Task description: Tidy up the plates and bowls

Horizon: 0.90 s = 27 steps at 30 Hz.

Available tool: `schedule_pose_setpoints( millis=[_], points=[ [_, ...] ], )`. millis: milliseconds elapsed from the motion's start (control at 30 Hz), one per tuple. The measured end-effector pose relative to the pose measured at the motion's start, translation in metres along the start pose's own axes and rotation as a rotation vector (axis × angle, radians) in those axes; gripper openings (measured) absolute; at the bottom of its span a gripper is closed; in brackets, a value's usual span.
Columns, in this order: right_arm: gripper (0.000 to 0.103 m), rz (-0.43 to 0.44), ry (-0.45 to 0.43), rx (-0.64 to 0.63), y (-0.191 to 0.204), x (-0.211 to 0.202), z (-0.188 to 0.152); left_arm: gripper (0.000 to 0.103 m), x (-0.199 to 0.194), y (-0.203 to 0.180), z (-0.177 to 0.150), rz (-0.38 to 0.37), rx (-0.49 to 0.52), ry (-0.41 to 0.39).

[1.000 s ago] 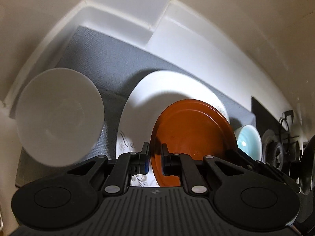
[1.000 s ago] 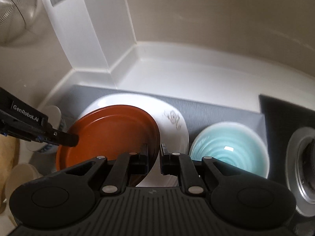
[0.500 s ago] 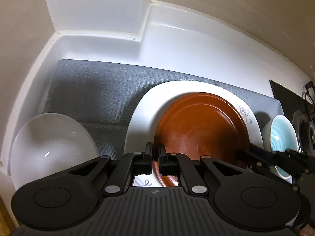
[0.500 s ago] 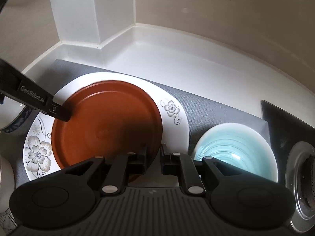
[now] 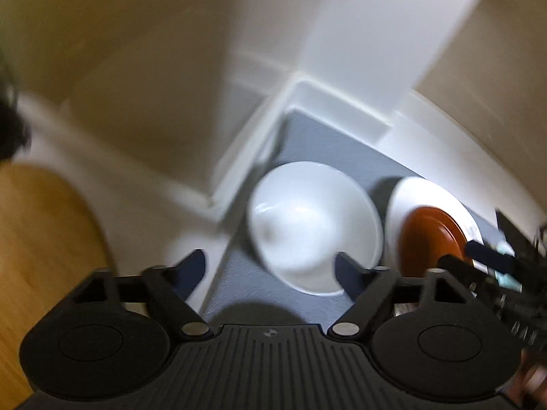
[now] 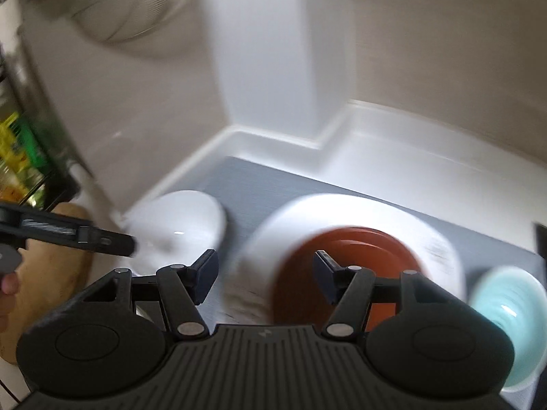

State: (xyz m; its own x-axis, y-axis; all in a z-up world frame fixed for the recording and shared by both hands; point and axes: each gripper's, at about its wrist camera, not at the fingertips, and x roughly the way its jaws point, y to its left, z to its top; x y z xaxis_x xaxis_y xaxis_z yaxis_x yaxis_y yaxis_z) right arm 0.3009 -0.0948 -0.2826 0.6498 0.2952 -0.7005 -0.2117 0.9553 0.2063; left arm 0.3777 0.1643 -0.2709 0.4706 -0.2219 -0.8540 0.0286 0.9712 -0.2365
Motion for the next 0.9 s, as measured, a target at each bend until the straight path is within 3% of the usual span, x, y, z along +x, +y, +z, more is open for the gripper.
schedule_pose_setpoints(
  millis=[33, 100, 133, 200, 300, 367, 400, 433, 667, 900],
  points=[
    [0.065, 0.026, 0.011, -0.006, 0.006, 0.009, 0.002, 0.067, 0.005, 0.004, 0.001, 0.005, -0.004, 0.000],
    [0.059, 0.059, 0.053, -0.024, 0.017, 0.028, 0.006, 0.046, 0.015, 0.007, 0.004, 0.036, -0.001, 0.019],
    [0.056, 0.064, 0.065, -0.042, 0.022, 0.036, 0.007, 0.044, 0.017, 0.010, 0.006, 0.014, -0.011, 0.025],
    [0.056, 0.044, 0.087, -0.088, 0.030, 0.050, 0.008, 0.029, 0.020, 0.014, 0.008, -0.029, -0.032, 0.030],
    [0.048, 0.035, 0.124, -0.081, 0.038, 0.060, 0.011, 0.014, 0.024, 0.013, 0.009, -0.063, -0.023, 0.033],
    [0.034, 0.016, 0.125, -0.105, 0.040, 0.062, 0.011, 0.014, 0.025, 0.012, 0.010, -0.065, -0.018, 0.030],
    [0.020, 0.010, 0.132, -0.120, 0.042, 0.064, 0.011, 0.014, 0.024, 0.012, 0.009, -0.065, -0.009, 0.028],
    [0.018, 0.009, 0.138, -0.124, 0.045, 0.065, 0.012, 0.014, 0.024, 0.011, 0.010, -0.057, 0.006, 0.032],
    [0.014, 0.009, 0.179, -0.117, 0.059, 0.054, 0.011, 0.014, 0.013, 0.013, -0.005, -0.043, 0.025, 0.110],
    [0.023, 0.019, 0.199, -0.121, 0.061, 0.059, 0.006, 0.014, 0.006, 0.016, -0.012, -0.030, 0.034, 0.074]
  ],
)
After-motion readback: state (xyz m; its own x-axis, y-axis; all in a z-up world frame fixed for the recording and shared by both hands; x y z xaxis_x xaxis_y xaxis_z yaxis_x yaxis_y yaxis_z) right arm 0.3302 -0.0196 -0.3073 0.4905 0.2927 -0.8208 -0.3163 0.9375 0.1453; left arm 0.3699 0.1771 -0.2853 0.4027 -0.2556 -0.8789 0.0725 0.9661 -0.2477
